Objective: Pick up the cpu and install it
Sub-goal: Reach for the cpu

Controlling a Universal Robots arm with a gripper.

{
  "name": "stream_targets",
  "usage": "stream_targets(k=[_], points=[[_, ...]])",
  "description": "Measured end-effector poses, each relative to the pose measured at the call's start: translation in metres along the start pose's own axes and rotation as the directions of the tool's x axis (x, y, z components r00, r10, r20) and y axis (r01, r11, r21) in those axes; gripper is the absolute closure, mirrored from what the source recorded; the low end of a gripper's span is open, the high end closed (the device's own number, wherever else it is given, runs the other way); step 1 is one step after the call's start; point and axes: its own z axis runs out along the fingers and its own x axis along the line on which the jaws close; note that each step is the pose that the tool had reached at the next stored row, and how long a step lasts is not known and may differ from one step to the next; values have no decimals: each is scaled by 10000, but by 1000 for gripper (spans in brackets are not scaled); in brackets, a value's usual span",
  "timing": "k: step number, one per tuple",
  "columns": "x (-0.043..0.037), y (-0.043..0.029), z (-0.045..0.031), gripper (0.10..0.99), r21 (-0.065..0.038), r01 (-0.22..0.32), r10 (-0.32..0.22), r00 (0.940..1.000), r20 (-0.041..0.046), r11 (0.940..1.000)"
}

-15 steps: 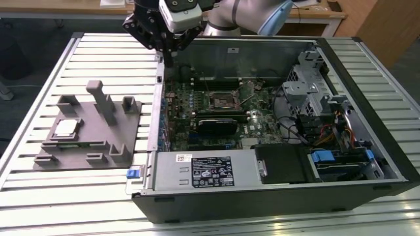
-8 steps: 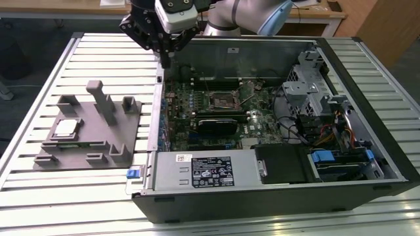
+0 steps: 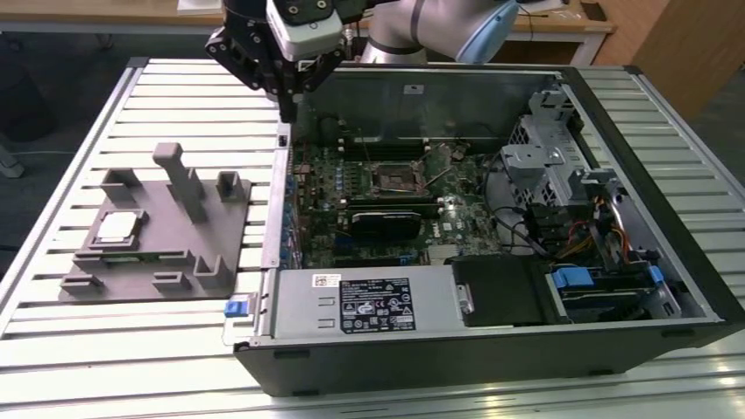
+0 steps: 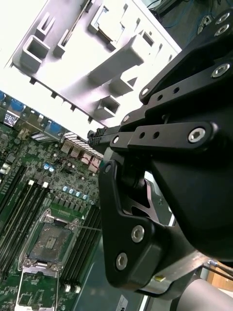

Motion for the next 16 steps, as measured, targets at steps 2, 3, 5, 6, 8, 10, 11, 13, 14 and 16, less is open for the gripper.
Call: stream_targets(k=[2,3,5,6,8,10,11,13,14,16], points=[[13,-1,3,980,1,0,0,10000,-5,10000],[20,-2,4,980,2,0,0,10000,-8,10000],[34,-3,7,980,2,0,0,10000,-11,10000],[41,-4,9,980,2,0,0,10000,-13,10000],[54,-5,12,980,2,0,0,10000,-18,10000],[67,-6,15,980,2,-1,1,10000,-21,10000],[73,-6,16,980,3,-1,1,10000,-23,10000],[85,-7,19,980,3,-1,1,10000,-27,10000],[91,-8,21,980,3,-1,1,10000,-29,10000],[101,-9,24,980,3,-2,2,10000,-34,10000]])
